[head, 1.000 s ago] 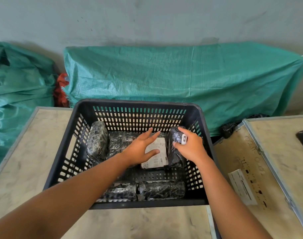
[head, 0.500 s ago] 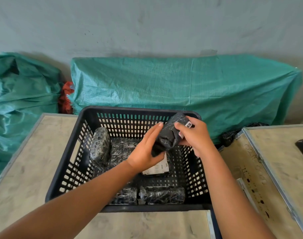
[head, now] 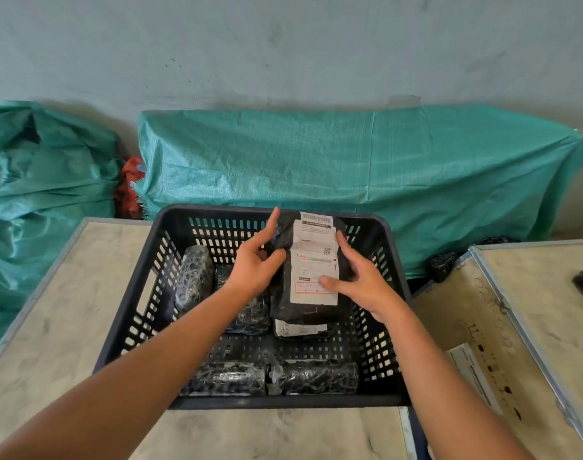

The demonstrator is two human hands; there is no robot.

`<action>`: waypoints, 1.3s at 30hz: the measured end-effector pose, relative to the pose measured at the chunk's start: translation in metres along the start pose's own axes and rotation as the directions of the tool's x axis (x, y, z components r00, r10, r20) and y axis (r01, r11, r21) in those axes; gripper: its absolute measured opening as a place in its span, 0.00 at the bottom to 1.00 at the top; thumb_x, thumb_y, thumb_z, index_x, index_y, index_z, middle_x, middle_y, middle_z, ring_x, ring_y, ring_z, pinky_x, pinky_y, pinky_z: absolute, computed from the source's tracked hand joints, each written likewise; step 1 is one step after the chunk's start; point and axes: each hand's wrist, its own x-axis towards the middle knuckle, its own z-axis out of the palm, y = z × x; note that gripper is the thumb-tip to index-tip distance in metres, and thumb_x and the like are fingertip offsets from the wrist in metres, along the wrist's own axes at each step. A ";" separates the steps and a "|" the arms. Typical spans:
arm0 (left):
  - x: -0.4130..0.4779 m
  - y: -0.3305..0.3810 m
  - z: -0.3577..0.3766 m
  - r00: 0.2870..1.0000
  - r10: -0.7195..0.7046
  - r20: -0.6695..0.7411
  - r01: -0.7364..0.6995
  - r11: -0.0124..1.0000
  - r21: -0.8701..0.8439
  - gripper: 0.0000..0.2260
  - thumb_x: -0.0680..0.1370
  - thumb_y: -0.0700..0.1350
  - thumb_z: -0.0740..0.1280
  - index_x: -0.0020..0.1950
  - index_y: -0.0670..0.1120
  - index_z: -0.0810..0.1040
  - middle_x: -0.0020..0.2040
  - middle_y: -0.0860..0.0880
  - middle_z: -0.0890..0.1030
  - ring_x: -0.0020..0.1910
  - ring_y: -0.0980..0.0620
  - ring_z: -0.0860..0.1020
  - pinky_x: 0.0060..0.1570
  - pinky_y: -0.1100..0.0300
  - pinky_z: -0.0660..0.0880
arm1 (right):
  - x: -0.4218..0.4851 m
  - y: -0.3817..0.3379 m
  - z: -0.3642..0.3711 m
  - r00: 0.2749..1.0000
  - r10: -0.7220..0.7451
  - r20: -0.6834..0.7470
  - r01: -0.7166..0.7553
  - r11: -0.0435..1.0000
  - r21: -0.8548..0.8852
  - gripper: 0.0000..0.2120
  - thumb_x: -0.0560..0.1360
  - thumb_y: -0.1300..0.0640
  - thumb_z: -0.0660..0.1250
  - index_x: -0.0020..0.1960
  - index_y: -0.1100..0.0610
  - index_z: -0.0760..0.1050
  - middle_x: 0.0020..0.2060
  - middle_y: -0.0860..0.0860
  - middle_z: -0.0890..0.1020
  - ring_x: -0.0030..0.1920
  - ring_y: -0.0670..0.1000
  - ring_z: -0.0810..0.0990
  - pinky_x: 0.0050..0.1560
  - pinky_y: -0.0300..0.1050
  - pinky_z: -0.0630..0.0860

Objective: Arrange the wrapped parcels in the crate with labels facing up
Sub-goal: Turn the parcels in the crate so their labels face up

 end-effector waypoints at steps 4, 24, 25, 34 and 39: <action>0.006 -0.020 0.011 0.993 -0.111 0.044 0.104 0.985 0.137 0.27 0.83 0.37 0.60 0.76 0.61 0.67 0.79 0.52 0.63 0.79 0.49 0.58 0.74 0.50 0.64 | 0.009 0.016 0.002 1.000 0.016 -0.002 -0.016 0.999 -0.049 0.48 0.70 0.56 0.80 0.81 0.44 0.56 0.70 0.36 0.66 0.73 0.41 0.64 0.59 0.23 0.70; -0.008 -0.096 0.013 0.861 -0.427 0.276 0.142 0.724 0.675 0.45 0.76 0.57 0.72 0.83 0.55 0.45 0.78 0.52 0.26 0.78 0.43 0.60 0.68 0.57 0.68 | 0.038 0.094 0.036 0.984 0.172 -0.053 -0.180 0.940 -0.289 0.41 0.77 0.54 0.74 0.81 0.40 0.54 0.75 0.50 0.71 0.72 0.52 0.71 0.64 0.38 0.67; -0.010 -0.098 0.012 0.858 -0.428 0.284 0.134 0.721 0.680 0.45 0.76 0.56 0.72 0.83 0.57 0.44 0.77 0.54 0.25 0.77 0.43 0.61 0.67 0.56 0.70 | 0.038 0.094 0.037 0.983 0.171 -0.063 -0.182 0.939 -0.291 0.41 0.77 0.54 0.74 0.81 0.40 0.54 0.75 0.49 0.70 0.71 0.51 0.71 0.63 0.37 0.67; 0.003 -0.091 0.012 0.819 -0.521 0.240 0.128 0.573 0.809 0.46 0.74 0.62 0.72 0.82 0.59 0.45 0.79 0.48 0.28 0.79 0.35 0.52 0.74 0.45 0.60 | 0.036 0.086 0.032 0.987 0.143 -0.076 -0.161 0.917 -0.364 0.37 0.76 0.60 0.74 0.80 0.49 0.62 0.74 0.53 0.71 0.74 0.54 0.70 0.69 0.39 0.64; -0.001 -0.065 0.012 0.847 -0.463 0.260 0.083 0.599 0.796 0.42 0.76 0.58 0.72 0.83 0.54 0.53 0.81 0.43 0.36 0.80 0.38 0.49 0.78 0.44 0.52 | 0.021 0.054 0.015 0.985 0.131 -0.115 -0.156 0.958 -0.240 0.35 0.77 0.63 0.73 0.78 0.44 0.65 0.75 0.50 0.71 0.72 0.55 0.72 0.71 0.50 0.71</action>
